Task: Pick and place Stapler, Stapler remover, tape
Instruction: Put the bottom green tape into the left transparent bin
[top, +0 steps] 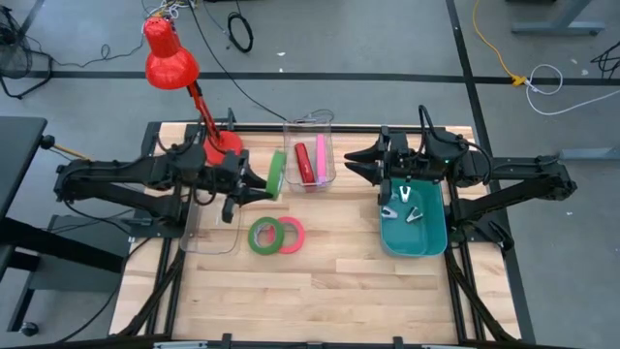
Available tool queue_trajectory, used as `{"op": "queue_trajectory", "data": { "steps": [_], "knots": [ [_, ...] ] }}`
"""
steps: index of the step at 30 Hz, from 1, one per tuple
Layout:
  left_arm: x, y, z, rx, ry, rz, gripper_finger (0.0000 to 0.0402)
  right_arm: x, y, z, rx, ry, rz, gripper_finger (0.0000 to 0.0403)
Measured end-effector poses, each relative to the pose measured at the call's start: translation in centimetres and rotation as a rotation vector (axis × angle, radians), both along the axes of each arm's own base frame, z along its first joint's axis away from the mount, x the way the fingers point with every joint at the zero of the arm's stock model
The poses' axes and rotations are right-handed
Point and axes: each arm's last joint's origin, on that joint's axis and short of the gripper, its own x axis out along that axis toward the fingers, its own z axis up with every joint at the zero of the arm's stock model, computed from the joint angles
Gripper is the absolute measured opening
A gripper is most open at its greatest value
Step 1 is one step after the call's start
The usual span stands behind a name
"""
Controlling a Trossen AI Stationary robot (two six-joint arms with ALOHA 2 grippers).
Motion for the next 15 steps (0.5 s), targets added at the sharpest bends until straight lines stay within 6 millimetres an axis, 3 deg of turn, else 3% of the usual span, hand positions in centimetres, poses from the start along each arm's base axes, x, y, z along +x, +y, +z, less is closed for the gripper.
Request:
{"op": "queue_trajectory", "data": {
  "steps": [9, 15],
  "knots": [
    [-1.9, -0.1, 0.3, -0.033, 0.04, -0.002, 0.0103, 0.0, 0.0, 0.0, -0.002, 0.002, 0.0, 0.0072],
    [-3.8, -0.1, 3.0, 0.015, 0.172, 0.002, 0.0103, 0.0, 0.0, 0.0, -0.007, 0.002, 0.0, 0.0063]
  ]
}}
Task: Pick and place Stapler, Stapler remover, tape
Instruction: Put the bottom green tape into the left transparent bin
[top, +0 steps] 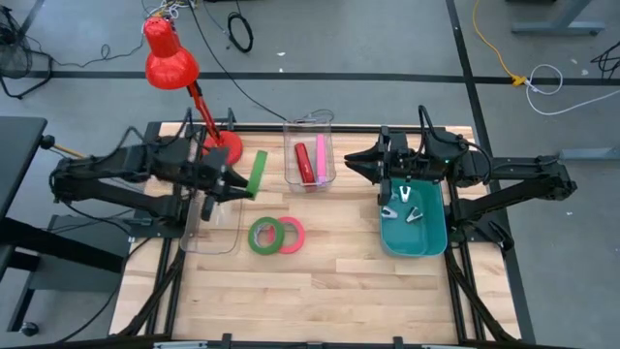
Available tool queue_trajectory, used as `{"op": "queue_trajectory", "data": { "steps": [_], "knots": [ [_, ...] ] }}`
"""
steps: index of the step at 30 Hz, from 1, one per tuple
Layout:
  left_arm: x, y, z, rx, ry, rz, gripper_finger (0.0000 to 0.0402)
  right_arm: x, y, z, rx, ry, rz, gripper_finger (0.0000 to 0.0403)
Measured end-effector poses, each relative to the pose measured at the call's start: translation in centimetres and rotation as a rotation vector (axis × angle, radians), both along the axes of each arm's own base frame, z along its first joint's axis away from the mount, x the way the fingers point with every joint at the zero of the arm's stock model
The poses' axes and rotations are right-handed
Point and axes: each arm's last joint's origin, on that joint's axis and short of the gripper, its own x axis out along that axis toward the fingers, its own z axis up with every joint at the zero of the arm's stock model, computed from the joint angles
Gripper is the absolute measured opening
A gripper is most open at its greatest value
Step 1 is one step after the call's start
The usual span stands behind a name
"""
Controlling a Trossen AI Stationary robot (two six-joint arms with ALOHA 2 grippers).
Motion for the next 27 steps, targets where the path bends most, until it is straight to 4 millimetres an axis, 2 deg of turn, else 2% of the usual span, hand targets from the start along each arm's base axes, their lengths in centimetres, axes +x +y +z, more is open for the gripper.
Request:
{"op": "queue_trajectory", "data": {
  "steps": [6, 12, 16, 21, 27],
  "knots": [
    [-2.2, 0.2, 2.8, 0.045, 0.125, 0.042, 0.0103, 0.0, 0.0, 0.0, 0.0, 0.001, 0.0, 0.0057],
    [-4.0, 0.2, 3.6, 0.045, 0.22, 0.059, 0.0103, 0.0, 0.0, 0.0, 0.001, 0.001, 0.0, 0.0057],
    [-4.6, 0.2, 3.2, 0.041, 0.294, 0.057, 0.0103, 0.0, 0.0, 0.0, 0.003, 0.001, 0.0, 0.0057],
    [-5.0, 0.2, 1.9, 0.024, 0.465, 0.061, 0.0103, 0.0, 0.0, 0.0, 0.003, 0.001, 0.0, 0.0057],
    [-4.6, 0.2, 0.3, 0.028, 0.682, 0.062, 0.0103, 0.0, 0.0, 0.0, 0.003, 0.001, 0.0, 0.0057]
  ]
}}
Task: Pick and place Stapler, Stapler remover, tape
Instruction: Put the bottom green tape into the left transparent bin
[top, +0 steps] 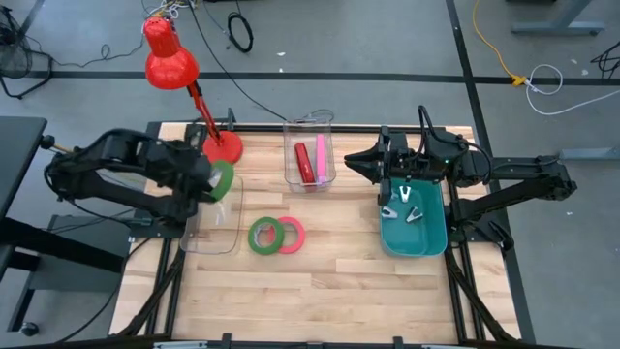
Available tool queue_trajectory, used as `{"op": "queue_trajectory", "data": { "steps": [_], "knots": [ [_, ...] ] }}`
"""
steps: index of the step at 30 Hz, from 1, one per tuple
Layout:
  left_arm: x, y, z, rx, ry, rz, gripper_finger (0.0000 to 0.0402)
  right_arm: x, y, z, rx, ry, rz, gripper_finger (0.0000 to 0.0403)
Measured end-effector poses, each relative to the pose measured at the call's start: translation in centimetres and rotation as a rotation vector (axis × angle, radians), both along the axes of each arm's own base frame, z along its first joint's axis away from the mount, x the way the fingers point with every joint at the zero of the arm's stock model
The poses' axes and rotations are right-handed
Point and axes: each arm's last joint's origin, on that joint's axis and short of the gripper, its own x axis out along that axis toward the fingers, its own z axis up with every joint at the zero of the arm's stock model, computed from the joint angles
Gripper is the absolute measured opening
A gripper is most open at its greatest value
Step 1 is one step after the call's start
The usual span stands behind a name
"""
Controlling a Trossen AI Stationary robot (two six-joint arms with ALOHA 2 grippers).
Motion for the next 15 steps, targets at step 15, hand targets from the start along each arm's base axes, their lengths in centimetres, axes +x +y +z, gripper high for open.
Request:
{"op": "queue_trajectory", "data": {
  "steps": [15],
  "knots": [
    [2.8, -0.1, -6.0, -0.029, 0.355, 0.006, 0.0103, 0.0, 0.0, 0.0, 0.003, 0.0, 0.0, 0.0057]
  ]
}}
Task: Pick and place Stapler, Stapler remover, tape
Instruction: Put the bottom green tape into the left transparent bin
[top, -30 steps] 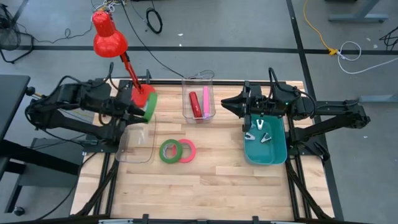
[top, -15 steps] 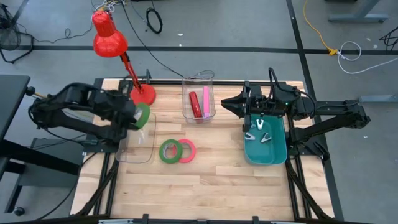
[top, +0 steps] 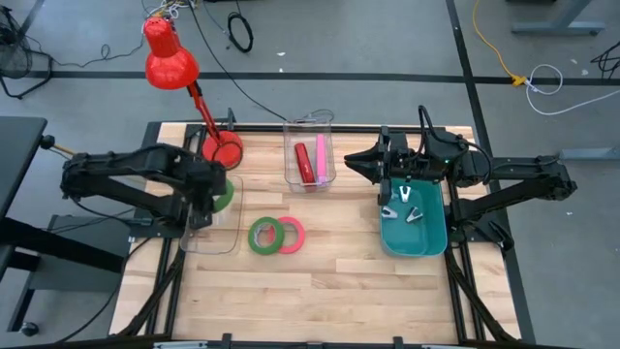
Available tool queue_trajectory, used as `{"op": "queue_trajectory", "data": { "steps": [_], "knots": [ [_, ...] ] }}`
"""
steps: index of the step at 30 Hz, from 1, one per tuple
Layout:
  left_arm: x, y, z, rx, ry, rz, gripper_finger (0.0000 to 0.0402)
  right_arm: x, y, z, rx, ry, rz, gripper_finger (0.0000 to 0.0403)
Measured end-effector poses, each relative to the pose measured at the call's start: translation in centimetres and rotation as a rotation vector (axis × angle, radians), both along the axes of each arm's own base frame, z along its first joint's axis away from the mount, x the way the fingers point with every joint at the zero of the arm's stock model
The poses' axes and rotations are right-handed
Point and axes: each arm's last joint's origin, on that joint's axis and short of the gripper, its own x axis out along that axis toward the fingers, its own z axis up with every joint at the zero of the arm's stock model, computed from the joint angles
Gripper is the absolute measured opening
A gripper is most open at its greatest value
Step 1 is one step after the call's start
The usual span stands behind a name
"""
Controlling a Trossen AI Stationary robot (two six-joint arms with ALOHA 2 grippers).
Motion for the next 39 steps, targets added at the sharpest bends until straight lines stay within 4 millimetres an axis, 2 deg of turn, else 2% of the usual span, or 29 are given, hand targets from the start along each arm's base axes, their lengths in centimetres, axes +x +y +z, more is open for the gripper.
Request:
{"op": "queue_trajectory", "data": {
  "steps": [10, 18, 29, 39],
  "knots": [
    [1.1, 0.0, -5.2, -0.001, 0.039, 0.008, 0.0103, 0.0, 0.0, 0.0, -0.015, 0.001, 0.0, 0.0057],
    [0.7, 0.0, -8.0, -0.004, 0.118, 0.028, 0.0103, 0.0, 0.0, 0.0, -0.015, 0.001, 0.0, 0.0057],
    [0.6, 0.0, -8.5, -0.008, 0.135, 0.052, 0.0109, 0.0, 0.0, 0.0, -0.016, 0.001, 0.0, 0.0057],
    [0.6, 0.1, -8.5, 0.012, 0.135, 0.057, 0.0195, 0.0, 0.0, 0.0, -0.016, 0.001, 0.0, 0.0057]
  ]
}}
